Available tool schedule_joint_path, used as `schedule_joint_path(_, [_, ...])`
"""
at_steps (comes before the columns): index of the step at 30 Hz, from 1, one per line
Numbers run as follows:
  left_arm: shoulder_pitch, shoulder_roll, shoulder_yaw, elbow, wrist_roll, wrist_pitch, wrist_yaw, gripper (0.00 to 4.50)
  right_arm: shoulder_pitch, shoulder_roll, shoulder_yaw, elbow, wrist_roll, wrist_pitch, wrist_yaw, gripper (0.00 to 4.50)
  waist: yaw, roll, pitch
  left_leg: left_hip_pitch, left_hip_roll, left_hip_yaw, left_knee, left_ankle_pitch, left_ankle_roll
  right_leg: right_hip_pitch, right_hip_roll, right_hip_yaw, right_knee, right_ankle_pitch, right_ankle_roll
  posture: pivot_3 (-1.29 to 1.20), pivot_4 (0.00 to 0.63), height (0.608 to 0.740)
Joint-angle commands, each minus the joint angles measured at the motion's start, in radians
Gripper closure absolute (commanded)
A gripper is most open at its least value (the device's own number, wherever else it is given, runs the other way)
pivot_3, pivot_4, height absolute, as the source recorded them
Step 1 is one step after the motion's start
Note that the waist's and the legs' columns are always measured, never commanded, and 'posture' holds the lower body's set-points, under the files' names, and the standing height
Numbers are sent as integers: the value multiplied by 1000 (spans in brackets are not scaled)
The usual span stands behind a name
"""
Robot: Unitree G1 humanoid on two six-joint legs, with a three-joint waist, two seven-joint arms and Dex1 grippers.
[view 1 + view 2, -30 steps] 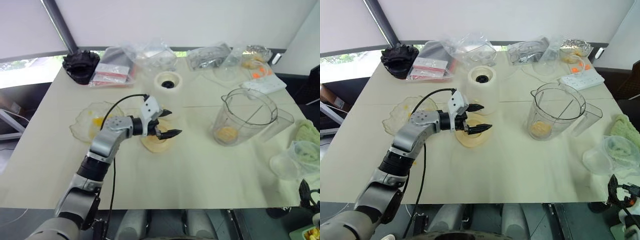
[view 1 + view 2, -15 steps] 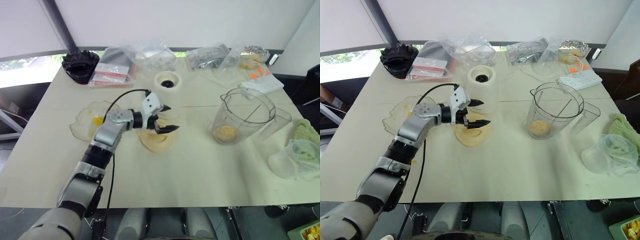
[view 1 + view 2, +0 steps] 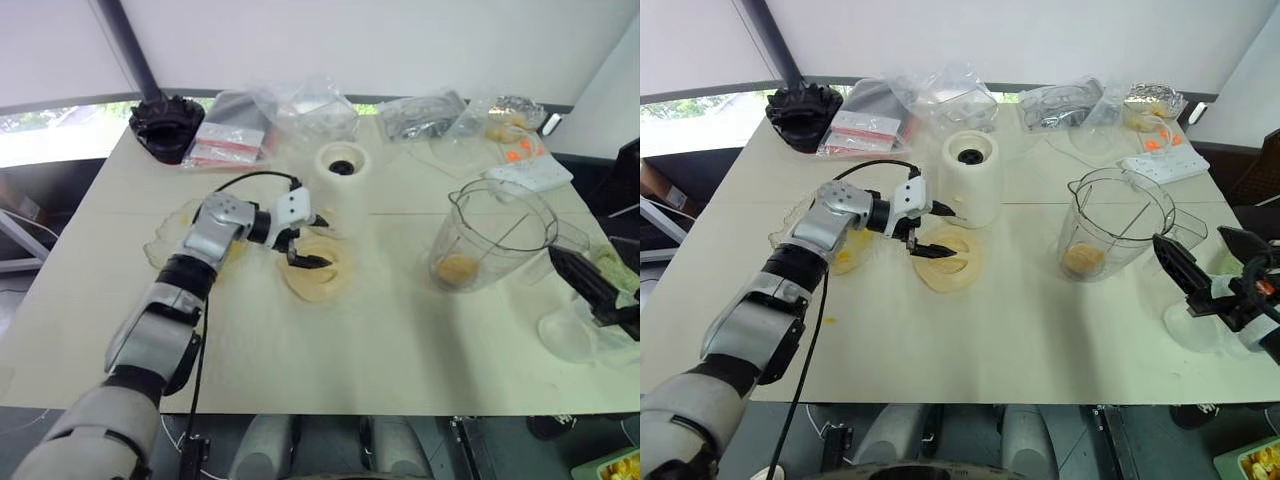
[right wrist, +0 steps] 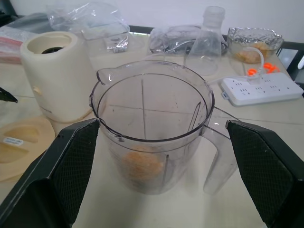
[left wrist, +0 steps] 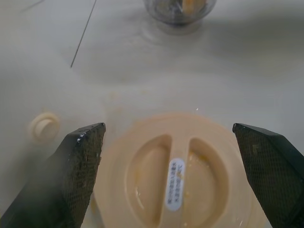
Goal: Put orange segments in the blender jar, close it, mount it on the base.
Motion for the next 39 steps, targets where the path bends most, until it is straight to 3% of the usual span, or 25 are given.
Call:
schedule_joint_path(1, [-54,-7,-5,62,32,-48,-35,0,-8,0,2,-32,-6,-7,-27,52,-1,-2,1,0,0,0,0,0,0,0,0,0,0,0,0,0,150,740])
schedule_joint_path(5, [-78,-22,-12,145,69,-90,-47,0,-10,28,30,-50,-45,-13,-53,52,-1,-3,1,0,0,0,0,0,0,0,0,0,0,0,1,0,150,740])
schedule_joint_path(6, [-82,-26,-13,162,77,-100,-45,555,-10,35,36,-53,-51,-15,-58,0,-1,-3,1,0,0,0,0,0,0,0,0,0,0,0,1,0,150,740])
schedule_joint_path(29, [-128,-111,-40,407,255,-237,122,555,-14,95,52,-33,-156,-22,-17,0,-2,-5,2,0,0,0,0,0,0,0,0,0,1,3,6,0,150,740])
schedule_joint_path(39, [-129,-147,-30,478,308,-211,208,555,-32,112,55,-24,-188,-16,-30,0,-1,-5,1,2,0,0,1,0,0,2,0,0,1,4,6,0,150,740])
